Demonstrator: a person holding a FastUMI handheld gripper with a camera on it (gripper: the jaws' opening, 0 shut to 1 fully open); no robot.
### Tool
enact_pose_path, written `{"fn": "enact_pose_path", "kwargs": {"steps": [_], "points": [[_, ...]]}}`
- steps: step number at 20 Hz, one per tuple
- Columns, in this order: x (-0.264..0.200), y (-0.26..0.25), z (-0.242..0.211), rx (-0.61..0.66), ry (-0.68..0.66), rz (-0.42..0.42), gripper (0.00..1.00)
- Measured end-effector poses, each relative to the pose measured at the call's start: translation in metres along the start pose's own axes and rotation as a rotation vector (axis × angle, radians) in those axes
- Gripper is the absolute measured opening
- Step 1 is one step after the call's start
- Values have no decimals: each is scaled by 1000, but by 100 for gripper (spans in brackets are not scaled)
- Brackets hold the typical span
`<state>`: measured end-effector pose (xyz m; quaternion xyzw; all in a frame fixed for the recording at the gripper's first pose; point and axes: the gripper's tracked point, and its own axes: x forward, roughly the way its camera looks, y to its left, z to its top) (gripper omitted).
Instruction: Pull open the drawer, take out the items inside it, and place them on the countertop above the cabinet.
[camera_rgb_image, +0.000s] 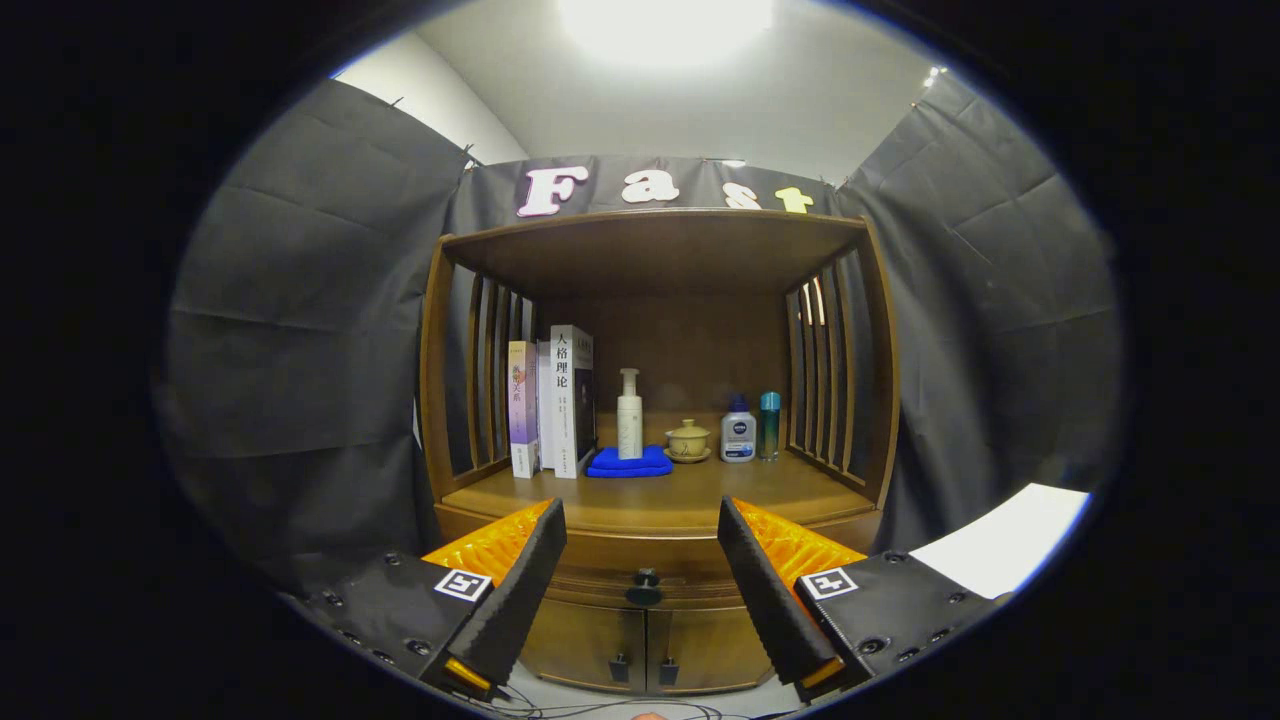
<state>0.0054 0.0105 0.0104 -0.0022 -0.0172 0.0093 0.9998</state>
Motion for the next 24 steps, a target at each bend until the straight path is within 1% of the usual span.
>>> {"fn": "enact_pose_path", "kwargs": {"steps": [3, 8, 10, 14, 17, 24], "points": [[13, -1, 3, -1, -10, -3, 96], [43, -5, -13, -5, 15, -19, 96], [56, -3, -25, -10, 47, -22, 96], [78, 8, -46, -21, 87, -1, 97], [90, 14, -66, -15, 118, 14, 97], [116, 19, -107, -36, 174, 15, 97]]}}
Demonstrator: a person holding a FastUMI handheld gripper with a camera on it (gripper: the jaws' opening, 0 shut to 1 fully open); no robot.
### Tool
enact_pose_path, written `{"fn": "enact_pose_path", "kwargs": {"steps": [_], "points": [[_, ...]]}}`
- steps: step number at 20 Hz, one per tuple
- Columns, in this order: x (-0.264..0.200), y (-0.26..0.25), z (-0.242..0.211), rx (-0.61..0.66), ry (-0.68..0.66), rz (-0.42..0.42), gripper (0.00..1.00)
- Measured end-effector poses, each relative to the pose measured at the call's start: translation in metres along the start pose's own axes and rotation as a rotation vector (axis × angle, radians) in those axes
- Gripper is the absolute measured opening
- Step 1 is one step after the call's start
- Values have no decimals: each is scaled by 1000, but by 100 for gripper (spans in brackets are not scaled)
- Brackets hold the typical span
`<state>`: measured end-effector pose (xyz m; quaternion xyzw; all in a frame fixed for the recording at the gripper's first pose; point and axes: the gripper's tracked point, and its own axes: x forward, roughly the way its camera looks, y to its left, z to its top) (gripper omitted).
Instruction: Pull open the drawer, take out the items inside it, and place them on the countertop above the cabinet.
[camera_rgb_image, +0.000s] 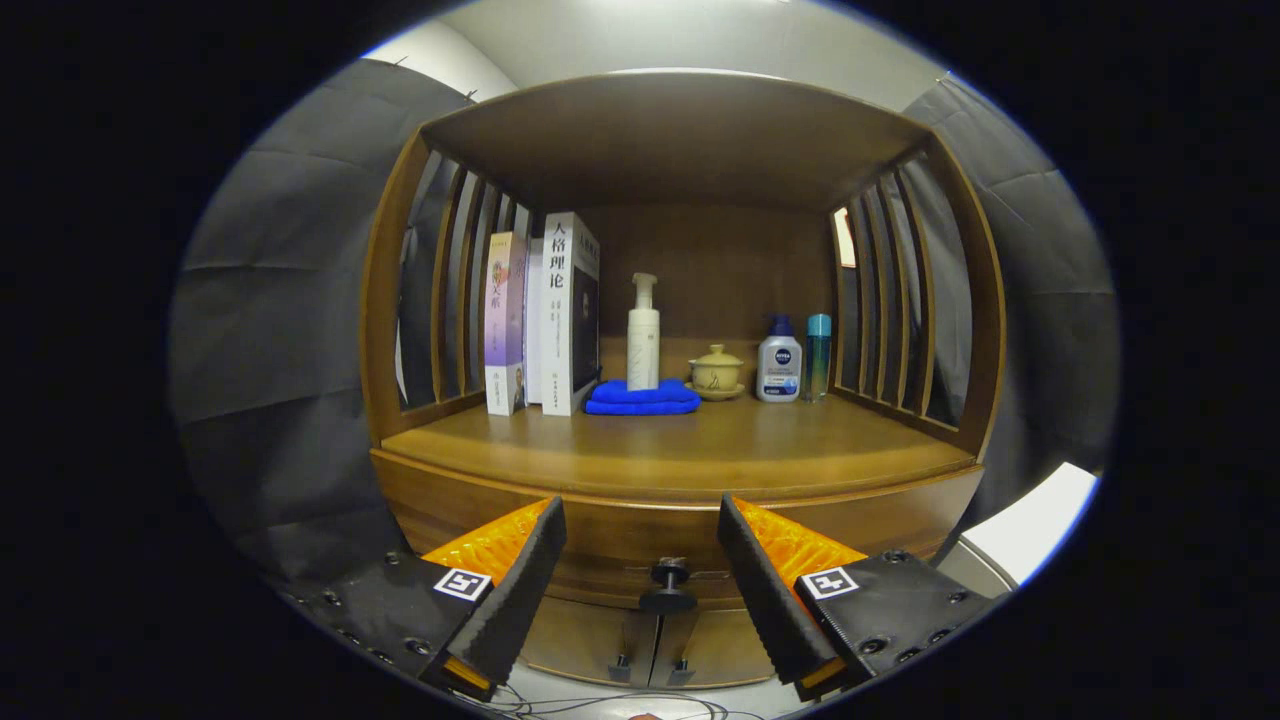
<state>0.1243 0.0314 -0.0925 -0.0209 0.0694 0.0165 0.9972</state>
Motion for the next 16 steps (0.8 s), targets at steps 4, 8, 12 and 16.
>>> {"fn": "enact_pose_path", "kwargs": {"steps": [4, 8, 12, 16], "points": [[14, -2, -22, -5, 43, -12, 97], [28, -9, -49, -20, 91, -36, 97], [35, -16, -74, -4, 138, -63, 98], [36, -15, -89, -10, 166, -64, 91]]}}
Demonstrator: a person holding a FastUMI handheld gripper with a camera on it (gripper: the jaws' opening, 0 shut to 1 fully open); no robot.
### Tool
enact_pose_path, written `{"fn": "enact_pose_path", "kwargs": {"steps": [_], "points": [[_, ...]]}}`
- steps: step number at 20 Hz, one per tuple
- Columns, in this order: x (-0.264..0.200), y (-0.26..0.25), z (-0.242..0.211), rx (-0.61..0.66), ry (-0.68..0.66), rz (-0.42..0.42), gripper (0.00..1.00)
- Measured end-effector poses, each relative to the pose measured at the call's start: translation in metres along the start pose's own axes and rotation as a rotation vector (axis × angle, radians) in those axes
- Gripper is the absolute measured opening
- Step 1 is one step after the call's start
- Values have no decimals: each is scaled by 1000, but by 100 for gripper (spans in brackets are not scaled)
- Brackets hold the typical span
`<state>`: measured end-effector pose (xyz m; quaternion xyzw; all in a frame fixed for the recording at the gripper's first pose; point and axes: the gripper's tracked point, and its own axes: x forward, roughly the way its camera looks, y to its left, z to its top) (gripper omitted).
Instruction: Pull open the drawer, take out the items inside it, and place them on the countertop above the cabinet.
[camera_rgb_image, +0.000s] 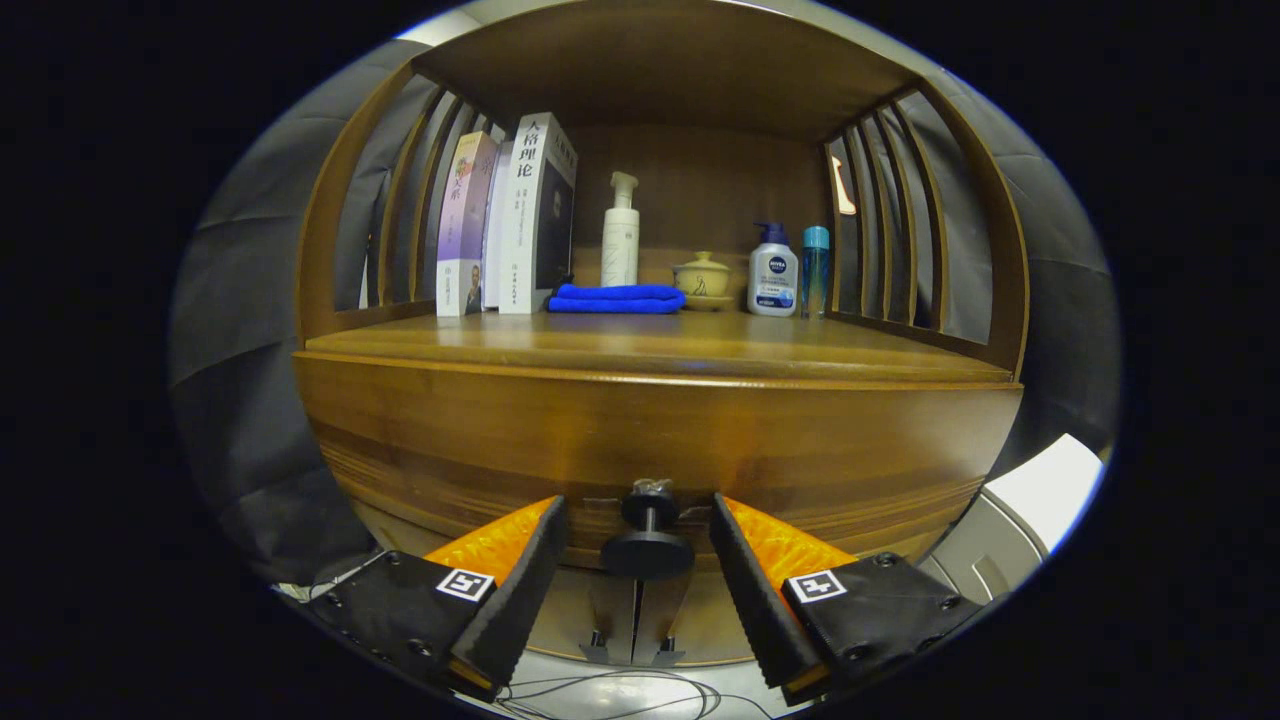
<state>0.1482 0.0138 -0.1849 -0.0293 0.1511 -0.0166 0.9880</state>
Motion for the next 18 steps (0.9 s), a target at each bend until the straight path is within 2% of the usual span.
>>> {"fn": "enact_pose_path", "kwargs": {"steps": [1, 5, 10, 13, 18], "points": [[-1, -2, -1, 7, 1, -4, 88], [0, -3, -5, 33, 12, -8, 64], [1, -4, -10, 72, 33, -14, 50], [-2, -4, -10, 104, 56, -7, 28], [-4, -5, -14, 118, 73, 6, 28]]}}
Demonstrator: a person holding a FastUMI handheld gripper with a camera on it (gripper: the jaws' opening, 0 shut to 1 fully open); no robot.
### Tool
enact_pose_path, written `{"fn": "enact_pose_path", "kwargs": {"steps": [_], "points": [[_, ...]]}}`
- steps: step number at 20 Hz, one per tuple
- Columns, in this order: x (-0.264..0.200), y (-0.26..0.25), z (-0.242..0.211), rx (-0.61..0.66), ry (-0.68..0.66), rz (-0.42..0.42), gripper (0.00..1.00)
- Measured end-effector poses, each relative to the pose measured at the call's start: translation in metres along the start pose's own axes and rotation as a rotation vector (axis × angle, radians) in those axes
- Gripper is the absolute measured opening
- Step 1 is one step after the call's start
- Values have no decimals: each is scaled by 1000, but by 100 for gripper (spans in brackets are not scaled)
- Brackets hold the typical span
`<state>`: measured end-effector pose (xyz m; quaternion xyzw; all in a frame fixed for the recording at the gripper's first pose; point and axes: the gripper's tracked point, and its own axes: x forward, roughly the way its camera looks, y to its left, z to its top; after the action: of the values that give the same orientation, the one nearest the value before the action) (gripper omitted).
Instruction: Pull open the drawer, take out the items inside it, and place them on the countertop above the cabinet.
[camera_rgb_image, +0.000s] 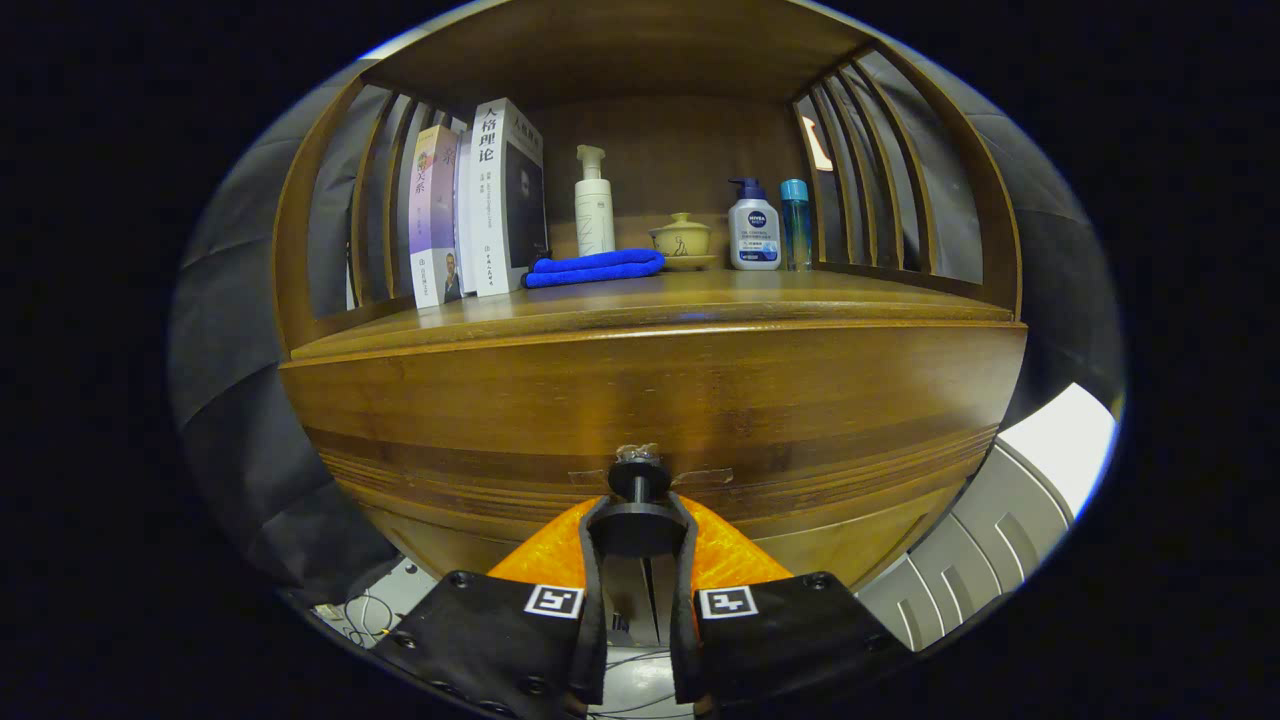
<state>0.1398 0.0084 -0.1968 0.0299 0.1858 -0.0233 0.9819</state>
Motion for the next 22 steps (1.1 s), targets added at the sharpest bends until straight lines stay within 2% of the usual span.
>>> {"fn": "enact_pose_path", "kwargs": {"steps": [22], "points": [[-74, 0, -29, -64, -17, 34, 28]]}}
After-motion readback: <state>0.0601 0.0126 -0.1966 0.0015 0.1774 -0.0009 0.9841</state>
